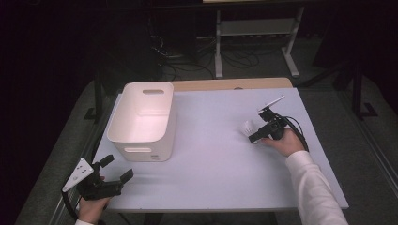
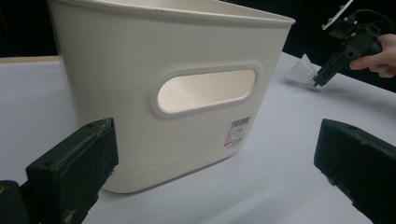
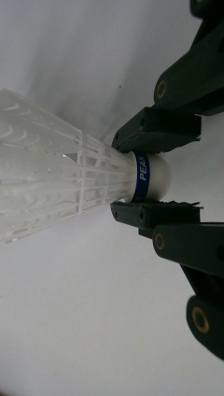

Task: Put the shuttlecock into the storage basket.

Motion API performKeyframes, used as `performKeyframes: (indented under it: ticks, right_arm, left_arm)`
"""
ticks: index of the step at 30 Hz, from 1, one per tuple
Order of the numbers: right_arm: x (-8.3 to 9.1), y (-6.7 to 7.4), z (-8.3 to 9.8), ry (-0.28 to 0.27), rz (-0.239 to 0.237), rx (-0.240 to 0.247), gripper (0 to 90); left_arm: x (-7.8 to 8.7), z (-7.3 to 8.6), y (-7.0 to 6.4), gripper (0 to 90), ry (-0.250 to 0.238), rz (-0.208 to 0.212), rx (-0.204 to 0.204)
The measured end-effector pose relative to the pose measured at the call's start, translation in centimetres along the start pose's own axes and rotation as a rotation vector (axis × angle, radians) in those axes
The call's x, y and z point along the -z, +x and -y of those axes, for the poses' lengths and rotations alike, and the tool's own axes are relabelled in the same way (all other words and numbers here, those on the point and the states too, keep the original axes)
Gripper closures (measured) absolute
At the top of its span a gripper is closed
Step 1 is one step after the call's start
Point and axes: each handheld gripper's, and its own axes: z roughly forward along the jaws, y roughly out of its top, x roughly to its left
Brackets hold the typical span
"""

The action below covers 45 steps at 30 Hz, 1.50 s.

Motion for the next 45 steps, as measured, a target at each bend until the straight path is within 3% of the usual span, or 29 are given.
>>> performKeyframes:
  ticks: [12, 25, 45]
  right_arm:
    - [2.0, 0.6, -0.1, -0.068, -0.022, 0.032, 64.1]
    - [4.2, 3.3, -1.6, -0.115, -0.025, 0.109, 64.0]
    - [5.4, 7.5, -3.0, -0.190, -0.059, 0.198, 64.0]
  left_arm:
    - [0.0, 0.0, 0.0, 0.0, 0.001, -0.002, 0.001]
    - [0.0, 0.0, 0.0, 0.0, 0.009, 0.003, -0.007]
    - [0.0, 0.0, -0.1, 0.0, 0.007, 0.015, -0.001]
